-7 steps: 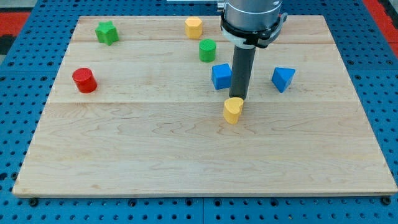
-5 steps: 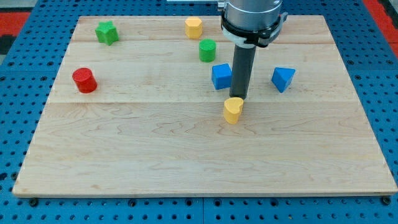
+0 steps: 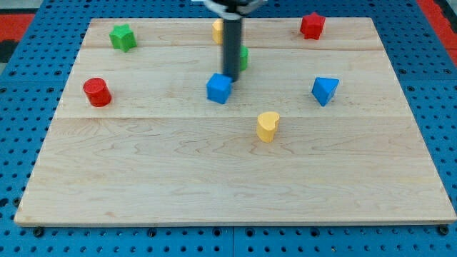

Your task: Push the blue cube at the bottom left corner of the board

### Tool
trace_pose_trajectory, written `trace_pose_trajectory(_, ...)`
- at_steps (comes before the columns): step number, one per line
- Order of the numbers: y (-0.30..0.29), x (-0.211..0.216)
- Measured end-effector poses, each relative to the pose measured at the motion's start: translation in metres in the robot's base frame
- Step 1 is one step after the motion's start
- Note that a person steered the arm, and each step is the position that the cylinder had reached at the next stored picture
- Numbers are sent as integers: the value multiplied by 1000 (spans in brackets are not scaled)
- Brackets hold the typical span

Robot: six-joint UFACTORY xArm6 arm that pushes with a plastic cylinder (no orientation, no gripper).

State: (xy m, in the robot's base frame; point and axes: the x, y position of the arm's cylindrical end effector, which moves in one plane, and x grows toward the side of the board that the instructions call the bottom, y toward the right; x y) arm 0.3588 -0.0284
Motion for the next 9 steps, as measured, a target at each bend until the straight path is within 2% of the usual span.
trace_pose_trajectory(1,-29,41)
trace_pose_trajectory(4,-30,130)
trace_pose_trajectory(5,-74,163)
trace_pose_trajectory(6,-76,198)
trace_pose_trajectory(7,-68,200)
trace_pose_trajectory(9,-123,215)
